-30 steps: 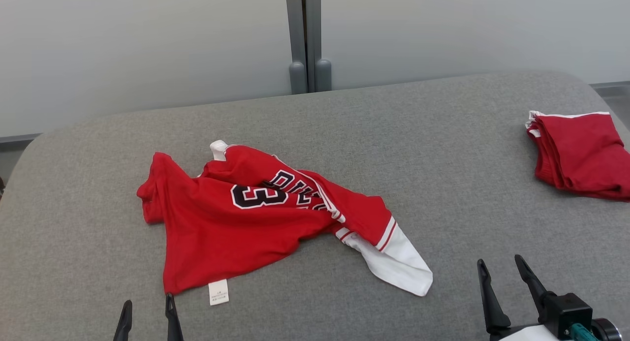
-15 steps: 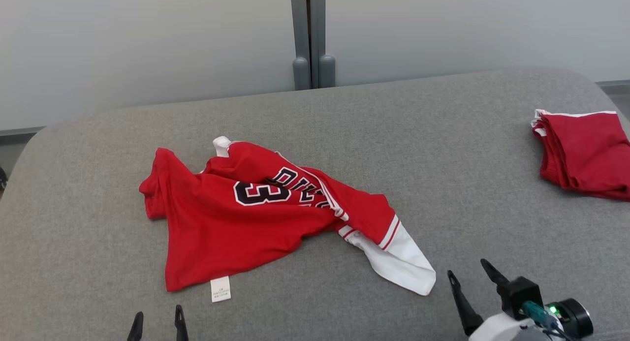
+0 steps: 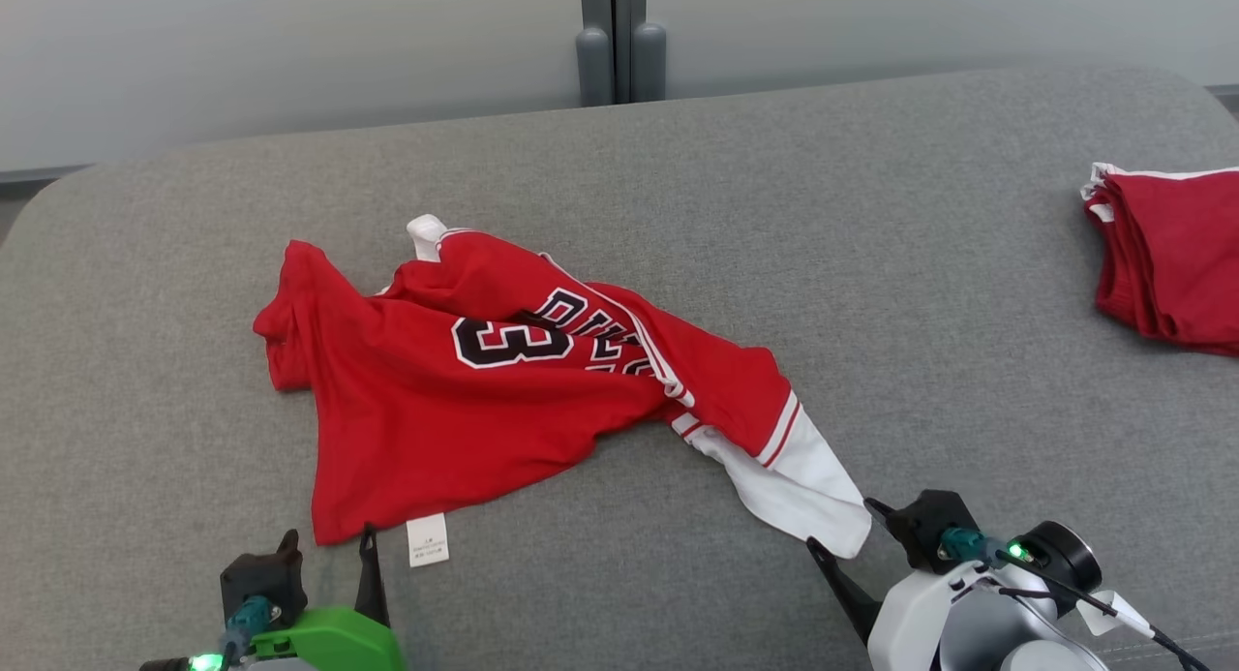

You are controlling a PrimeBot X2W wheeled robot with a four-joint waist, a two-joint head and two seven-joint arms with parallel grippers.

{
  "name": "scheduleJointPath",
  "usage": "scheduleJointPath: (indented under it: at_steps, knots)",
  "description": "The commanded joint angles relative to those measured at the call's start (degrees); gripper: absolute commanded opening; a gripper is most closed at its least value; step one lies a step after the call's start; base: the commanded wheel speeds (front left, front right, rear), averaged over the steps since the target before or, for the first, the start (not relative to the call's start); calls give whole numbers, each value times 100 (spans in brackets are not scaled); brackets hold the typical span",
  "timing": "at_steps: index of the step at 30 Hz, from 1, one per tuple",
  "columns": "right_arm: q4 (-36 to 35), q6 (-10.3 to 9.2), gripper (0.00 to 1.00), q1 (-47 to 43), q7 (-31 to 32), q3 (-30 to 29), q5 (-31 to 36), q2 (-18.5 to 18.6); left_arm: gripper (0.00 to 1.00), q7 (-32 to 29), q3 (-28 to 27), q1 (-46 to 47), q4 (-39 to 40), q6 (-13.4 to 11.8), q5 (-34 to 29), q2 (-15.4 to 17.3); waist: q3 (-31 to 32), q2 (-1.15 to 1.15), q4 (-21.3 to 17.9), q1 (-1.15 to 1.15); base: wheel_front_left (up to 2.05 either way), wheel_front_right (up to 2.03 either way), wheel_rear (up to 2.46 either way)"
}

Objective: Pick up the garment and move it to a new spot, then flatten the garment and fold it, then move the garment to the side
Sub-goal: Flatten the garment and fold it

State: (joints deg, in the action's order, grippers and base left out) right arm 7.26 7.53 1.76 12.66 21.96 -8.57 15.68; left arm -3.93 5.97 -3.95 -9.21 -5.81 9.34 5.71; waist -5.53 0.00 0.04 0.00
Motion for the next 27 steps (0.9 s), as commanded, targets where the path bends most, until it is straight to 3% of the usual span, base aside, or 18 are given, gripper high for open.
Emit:
scheduleJointPath:
  at_steps: [1, 17, 27]
  knots:
    - [-20, -9, 100, 102, 50, 48, -54, 47, 100, -97, 36, 114, 37, 33, 16, 25, -143, 0, 12, 0, 0, 0, 0]
    - [83, -9, 100, 383, 511, 243, -582, 226, 100, -1132, 233, 336, 569, -72, 352, -108, -525, 0, 109, 0, 0, 0, 0]
    - [53, -9, 100, 587, 814, 341, -734, 310, 100, -1478, 214, 753, 351, -202, 307, -11, -783, 0, 95, 0, 0, 0, 0]
